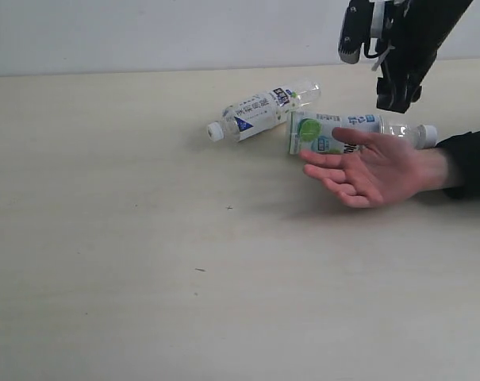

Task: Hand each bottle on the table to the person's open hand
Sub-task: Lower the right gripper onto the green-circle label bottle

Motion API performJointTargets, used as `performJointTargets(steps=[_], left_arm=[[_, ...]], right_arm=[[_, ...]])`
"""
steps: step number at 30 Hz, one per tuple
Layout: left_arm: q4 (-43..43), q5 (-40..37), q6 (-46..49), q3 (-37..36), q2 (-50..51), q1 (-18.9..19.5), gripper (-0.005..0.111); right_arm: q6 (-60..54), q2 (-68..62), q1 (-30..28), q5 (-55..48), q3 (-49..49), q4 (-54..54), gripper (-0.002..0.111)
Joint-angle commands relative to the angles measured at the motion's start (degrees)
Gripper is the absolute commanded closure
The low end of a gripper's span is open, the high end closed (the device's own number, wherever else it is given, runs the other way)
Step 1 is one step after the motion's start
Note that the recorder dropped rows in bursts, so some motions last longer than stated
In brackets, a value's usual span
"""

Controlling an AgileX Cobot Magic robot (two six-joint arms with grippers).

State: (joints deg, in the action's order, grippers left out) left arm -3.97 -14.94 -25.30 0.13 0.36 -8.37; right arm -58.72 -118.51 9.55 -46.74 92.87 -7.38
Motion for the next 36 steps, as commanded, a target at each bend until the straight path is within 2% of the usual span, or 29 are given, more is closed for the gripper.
performJointTargets(steps=[1,11,18,36], left_arm=[[-0.14,0.25,0.18,-0.13,-0.36,-0.2,0.107],[-0.14,0.25,0.18,-0.13,-0.36,-0.2,0.107],[-0.14,0.25,0.18,-0.13,-0.36,-0.2,0.107],[-0.14,0.25,0.18,-0.13,-0.36,-0.2,0.107]], right_arm=[[-2.74,-1.53,-0.21,0.21,0.66,1.46,0.04],[-7.66,-2.03,-0.21,-1.43,0.66,8.36,0.04],[-7.66,-4.02,-0.21,-1.52,0.66,8.5,0.036],[-7.66,-8.35,-0.21,-1.52,0.66,8.5,0.034]])
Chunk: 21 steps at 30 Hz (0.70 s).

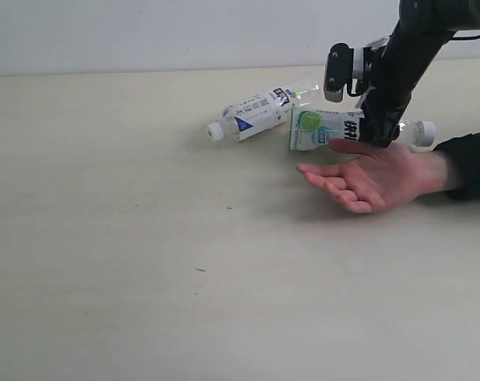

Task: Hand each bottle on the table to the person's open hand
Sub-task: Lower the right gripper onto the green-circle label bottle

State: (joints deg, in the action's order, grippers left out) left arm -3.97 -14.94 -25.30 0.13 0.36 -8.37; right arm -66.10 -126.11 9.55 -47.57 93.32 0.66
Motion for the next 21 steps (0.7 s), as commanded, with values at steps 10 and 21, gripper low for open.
performJointTargets(steps=[10,21], left_arm=[[-0.14,0.25,0.18,-0.13,-0.36,-0.2,0.107],[-0.14,0.25,0.18,-0.13,-0.36,-0.2,0.107]], right_arm=[[-0.27,-2.02,-0.21,-0.69,0.21,0.46,0.03],[-0.27,-3.04,-0.21,-0.27,0.21,0.24,0.037]])
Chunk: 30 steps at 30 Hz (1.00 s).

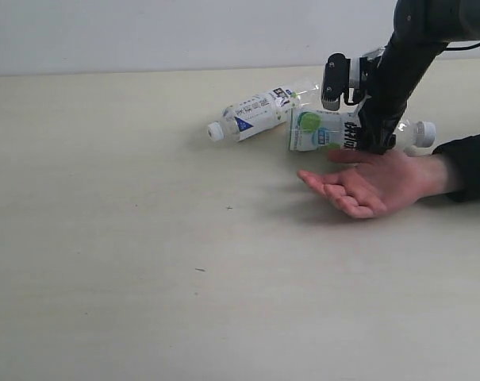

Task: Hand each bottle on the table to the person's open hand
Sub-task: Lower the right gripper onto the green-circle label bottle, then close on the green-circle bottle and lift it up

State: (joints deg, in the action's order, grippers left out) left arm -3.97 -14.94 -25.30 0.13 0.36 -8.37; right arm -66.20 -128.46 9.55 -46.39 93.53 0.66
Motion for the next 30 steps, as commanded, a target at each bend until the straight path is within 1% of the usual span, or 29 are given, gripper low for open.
performJointTargets(steps=[1,4,6,9,13,17,18,19,20,21,22,23,24,25,27,30], left_arm=[[-0.14,0.25,0.18,-0.13,-0.36,-0.2,0.107],[-0.14,0.25,0.18,-0.13,-0.36,-0.2,0.107],[-0.14,0.25,0.18,-0.13,-0.36,-0.2,0.107],[-0.14,0.25,0.18,-0.13,-0.36,-0.2,0.107],[-0.14,0.25,0.18,-0.13,-0.36,-0.2,0.107],[-0.14,0.25,0.18,-0.13,-0.36,-0.2,0.107],[-0.14,0.25,0.18,-0.13,-0.36,-0.2,0.107],[-0.14,0.25,0.18,-0.13,-0.36,-0.2,0.107],[-0.14,0.25,0.18,-0.13,-0.36,-0.2,0.107],[-0.14,0.25,0.18,-0.13,-0.36,-0.2,0.107],[-0.14,0.25,0.18,-0.13,-0.36,-0.2,0.107],[-0.14,0.25,0.18,-0.13,-0.36,-0.2,0.107],[-0.14,0.25,0.18,-0.13,-0.36,-0.2,0.107],[-0.14,0.25,0.18,-0.13,-0.36,-0.2,0.107],[-0.14,0.25,0.18,-0.13,-0.36,-0.2,0.107],[-0.14,0.25,0.18,-0.13,-0.36,-0.2,0.107]], right_arm=[[-0.06,-0.69,-0.21,-1.45,0.0,0.24,0.043],[2.1,-0.48,-0.21,-1.91,0.0,0.24,0.067],[1.68,0.12,-0.21,-1.8,0.0,0.24,0.086],[0.74,1.47,-0.21,-1.55,0.0,-1.34,0.107],[1.71,5.84,-0.21,-1.4,0.0,-3.31,0.108],[8.19,12.29,-0.21,2.57,0.13,-3.67,0.108],[18.86,14.63,-0.21,2.97,1.24,-4.01,0.108],[24.94,15.37,-0.21,2.55,2.21,-4.48,0.108],[39.27,16.73,-0.21,-0.47,4.36,-6.92,0.108],[44.09,17.05,-0.21,-2.76,5.27,-7.67,0.108],[50.83,17.34,-0.21,-10.27,7.14,-9.49,0.108],[52.79,17.34,-0.21,-13.82,7.71,-10.01,0.108],[55.51,17.45,-0.21,-20.87,8.17,-10.3,0.108],[56.84,17.52,-0.21,-22.87,8.17,-10.3,0.108],[60.41,17.64,-0.21,-23.57,6.0,-9.18,0.108],[60.27,18.01,-0.21,-23.57,0.03,-2.52,0.108]])
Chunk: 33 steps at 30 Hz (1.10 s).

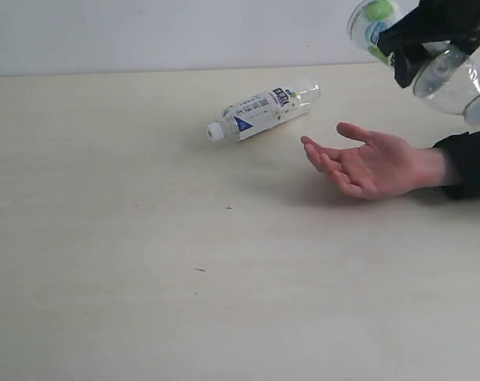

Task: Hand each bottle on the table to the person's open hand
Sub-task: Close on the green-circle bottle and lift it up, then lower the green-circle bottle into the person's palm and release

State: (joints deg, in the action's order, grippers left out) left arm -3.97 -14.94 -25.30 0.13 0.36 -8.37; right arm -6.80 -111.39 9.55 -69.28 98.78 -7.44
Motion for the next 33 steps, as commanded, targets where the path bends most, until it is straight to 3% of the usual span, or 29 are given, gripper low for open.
performJointTargets(steps=[1,6,13,20,22,26,33], left_arm=[[-0.14,0.25,0.18,-0.13,-0.36,-0.2,0.107],[-0.14,0.25,0.18,-0.13,-0.36,-0.2,0.107],[-0.14,0.25,0.18,-0.13,-0.36,-0.2,0.107],[-0.14,0.25,0.18,-0.13,-0.36,-0.2,0.107],[-0.14,0.25,0.18,-0.13,-0.36,-0.2,0.107],[-0.14,0.25,0.18,-0.13,-0.36,-0.2,0.107],[-0.14,0.25,0.18,-0.13,-0.36,-0.2,0.107]], right_arm=[[0.87,0.95,-0.21,1.22,-7.67,7.44,0.108],[-2.9,0.15,-0.21,5.81,-14.3,15.64,0.108],[-2.07,0.16,-0.21,8.48,-15.48,17.23,0.107],[-1.98,-1.54,-0.21,4.14,-15.48,17.95,0.078],[-0.8,-2.0,-0.21,4.57,-15.48,17.95,0.06],[-0.77,-2.0,-0.21,4.75,-15.48,17.95,0.038],[-1.74,-1.75,-0.21,4.75,-15.48,17.95,0.023]])
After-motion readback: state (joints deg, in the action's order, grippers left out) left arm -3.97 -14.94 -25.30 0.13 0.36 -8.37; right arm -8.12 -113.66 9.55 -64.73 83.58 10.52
